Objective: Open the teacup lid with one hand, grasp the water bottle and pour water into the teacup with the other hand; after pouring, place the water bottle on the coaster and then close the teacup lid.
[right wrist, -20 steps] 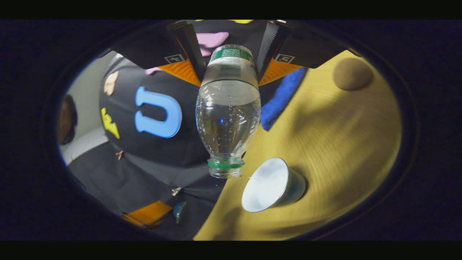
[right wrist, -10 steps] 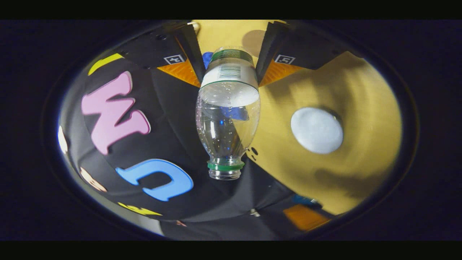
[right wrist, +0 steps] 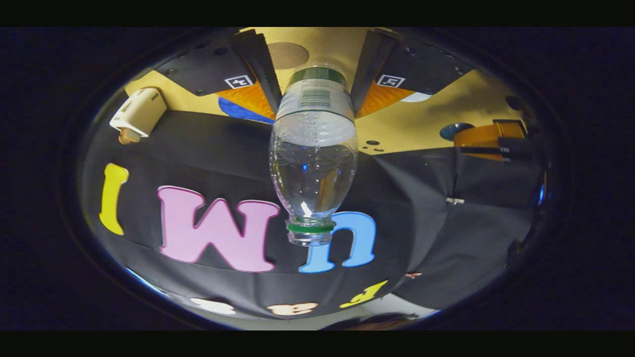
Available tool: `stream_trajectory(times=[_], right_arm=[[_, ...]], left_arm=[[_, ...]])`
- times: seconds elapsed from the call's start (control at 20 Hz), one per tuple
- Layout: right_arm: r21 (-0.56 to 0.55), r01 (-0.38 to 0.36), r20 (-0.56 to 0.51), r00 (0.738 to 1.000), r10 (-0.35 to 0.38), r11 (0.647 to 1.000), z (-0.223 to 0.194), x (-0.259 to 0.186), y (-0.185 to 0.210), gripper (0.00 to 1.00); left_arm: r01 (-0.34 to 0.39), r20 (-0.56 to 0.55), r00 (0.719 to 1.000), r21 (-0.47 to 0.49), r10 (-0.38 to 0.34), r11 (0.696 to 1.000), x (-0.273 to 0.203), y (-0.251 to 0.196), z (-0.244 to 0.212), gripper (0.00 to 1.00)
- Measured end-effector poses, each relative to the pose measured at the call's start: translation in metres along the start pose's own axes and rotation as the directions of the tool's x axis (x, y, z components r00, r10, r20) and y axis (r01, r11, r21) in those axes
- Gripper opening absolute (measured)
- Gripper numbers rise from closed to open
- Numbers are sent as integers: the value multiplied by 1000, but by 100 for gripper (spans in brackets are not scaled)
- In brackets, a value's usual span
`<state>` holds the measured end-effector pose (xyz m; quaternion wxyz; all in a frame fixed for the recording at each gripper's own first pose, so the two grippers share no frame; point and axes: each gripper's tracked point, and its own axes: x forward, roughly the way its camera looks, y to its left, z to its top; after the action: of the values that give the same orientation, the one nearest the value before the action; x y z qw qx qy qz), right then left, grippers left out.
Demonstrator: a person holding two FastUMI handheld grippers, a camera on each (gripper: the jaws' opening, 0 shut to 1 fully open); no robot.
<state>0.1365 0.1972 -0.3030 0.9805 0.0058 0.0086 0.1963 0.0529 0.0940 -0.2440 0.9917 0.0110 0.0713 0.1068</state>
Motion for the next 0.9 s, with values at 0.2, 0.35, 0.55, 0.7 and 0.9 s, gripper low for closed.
stream_trajectory(times=[0.2,0.35,0.55,0.7,0.9], right_arm=[[49,78,-38,996,-76,996,-18,0,-8,75],[94,131,-85,989,-123,987,-28,-17,-12,75],[92,196,-136,974,-182,976,-30,-14,-16,75],[101,192,-114,977,-180,976,-23,-5,-18,75],[74,163,-75,985,-158,984,-20,27,-16,75]], left_arm=[[45,-1,999,-2,-45,999,10,-25,1,34],[76,-7,997,4,-76,997,16,-42,-2,31],[103,-17,995,16,-103,995,23,-57,-7,34],[114,-19,993,17,-114,993,26,-63,-11,30],[122,-18,992,41,-121,992,28,-68,-14,30]])
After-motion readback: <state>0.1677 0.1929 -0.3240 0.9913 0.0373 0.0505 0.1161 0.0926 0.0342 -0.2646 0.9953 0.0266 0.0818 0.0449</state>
